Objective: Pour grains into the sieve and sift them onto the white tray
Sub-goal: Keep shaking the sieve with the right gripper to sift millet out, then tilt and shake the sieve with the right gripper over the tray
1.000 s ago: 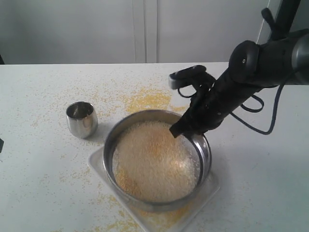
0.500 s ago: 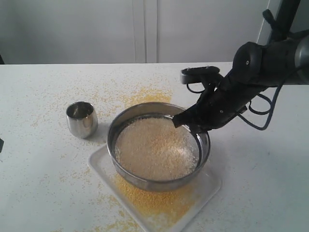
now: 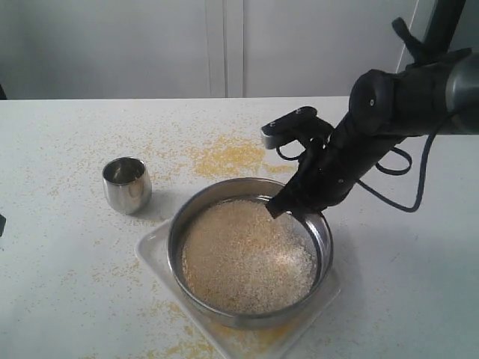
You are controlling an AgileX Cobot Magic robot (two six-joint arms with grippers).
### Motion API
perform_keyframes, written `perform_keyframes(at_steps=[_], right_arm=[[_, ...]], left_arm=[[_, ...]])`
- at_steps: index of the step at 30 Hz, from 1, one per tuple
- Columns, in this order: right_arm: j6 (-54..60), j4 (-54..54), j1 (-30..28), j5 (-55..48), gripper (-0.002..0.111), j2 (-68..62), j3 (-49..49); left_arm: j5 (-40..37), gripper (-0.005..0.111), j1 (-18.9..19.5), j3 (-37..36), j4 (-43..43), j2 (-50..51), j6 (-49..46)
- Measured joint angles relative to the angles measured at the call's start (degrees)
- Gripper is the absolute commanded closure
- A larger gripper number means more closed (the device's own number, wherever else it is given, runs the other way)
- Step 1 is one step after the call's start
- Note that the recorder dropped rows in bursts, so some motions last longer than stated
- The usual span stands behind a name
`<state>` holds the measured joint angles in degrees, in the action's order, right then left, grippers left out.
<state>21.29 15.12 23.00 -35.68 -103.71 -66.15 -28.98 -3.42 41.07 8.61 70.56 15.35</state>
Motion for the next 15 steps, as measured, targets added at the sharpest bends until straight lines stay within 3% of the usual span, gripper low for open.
perform_keyframes(at_steps=[3,7,11,15], right_arm=[[-4.77,1.10,-0.22,1.90,0.108,-0.09,0.00],[3.87,1.06,0.59,0.50,0.108,0.03,-0.11],[-6.16,1.13,-0.49,0.64,0.108,-0.08,0.01],[4.03,3.64,-0.03,0.69,0.108,0.12,-0.34]], left_arm=[[0.00,0.106,0.00,0.00,0.00,0.00,0.00],[0.00,0.106,0.00,0.00,0.00,0.00,0.00],[0.00,0.106,0.00,0.00,0.00,0.00,0.00],[0.00,0.106,0.00,0.00,0.00,0.00,0.00]])
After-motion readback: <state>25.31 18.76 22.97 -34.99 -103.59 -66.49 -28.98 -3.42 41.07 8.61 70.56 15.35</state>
